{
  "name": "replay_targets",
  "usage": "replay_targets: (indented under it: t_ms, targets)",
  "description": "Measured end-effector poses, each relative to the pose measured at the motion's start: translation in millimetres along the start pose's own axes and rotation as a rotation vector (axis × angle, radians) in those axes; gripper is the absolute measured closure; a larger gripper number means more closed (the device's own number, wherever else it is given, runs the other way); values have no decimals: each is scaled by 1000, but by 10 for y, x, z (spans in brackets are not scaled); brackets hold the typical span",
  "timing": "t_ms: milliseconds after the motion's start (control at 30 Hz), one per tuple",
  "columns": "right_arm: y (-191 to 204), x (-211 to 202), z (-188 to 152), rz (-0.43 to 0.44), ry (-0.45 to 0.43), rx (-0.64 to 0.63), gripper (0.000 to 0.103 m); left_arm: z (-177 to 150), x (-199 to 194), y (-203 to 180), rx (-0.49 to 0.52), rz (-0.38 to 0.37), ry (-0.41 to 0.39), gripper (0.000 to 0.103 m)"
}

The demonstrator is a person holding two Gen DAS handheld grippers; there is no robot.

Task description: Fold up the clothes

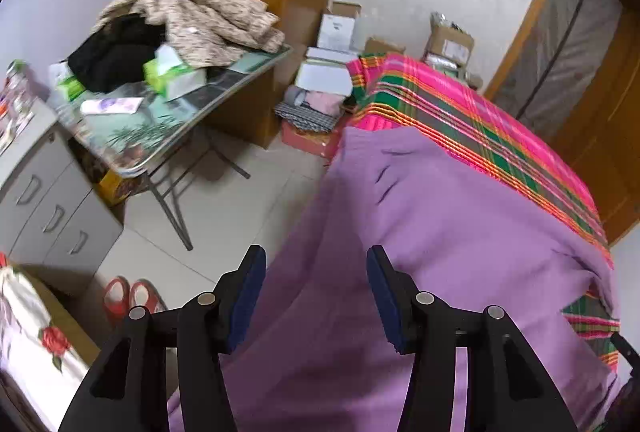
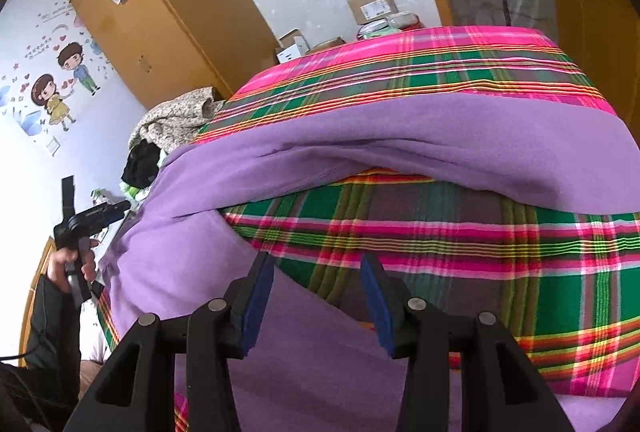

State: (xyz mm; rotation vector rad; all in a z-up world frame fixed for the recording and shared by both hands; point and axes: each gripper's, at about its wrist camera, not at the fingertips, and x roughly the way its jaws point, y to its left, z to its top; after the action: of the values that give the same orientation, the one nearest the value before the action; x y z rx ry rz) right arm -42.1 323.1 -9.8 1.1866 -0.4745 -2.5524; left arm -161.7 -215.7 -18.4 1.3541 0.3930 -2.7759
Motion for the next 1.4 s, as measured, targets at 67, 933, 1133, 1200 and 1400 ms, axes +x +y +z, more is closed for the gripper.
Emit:
replay_targets:
  t_ms: [67,933,1133,1200,1400]
  targets:
    - [-34,3,19,-11,-3,8,57,139,153,-91,13,-9,22,49]
    - [-168,250,92,-38,27,39,57,904,1022,-222,5,-42,81,73]
    - [-167,206,75,-31,18,41,57,861,812,-117,12,-20,61,68]
    - [-156,198,71,-27,16,38,57,799,656,-102,29,-12,37,68]
    - [-97,161,55,-6,7,25,57,400,272,-66,50,-65,30,54]
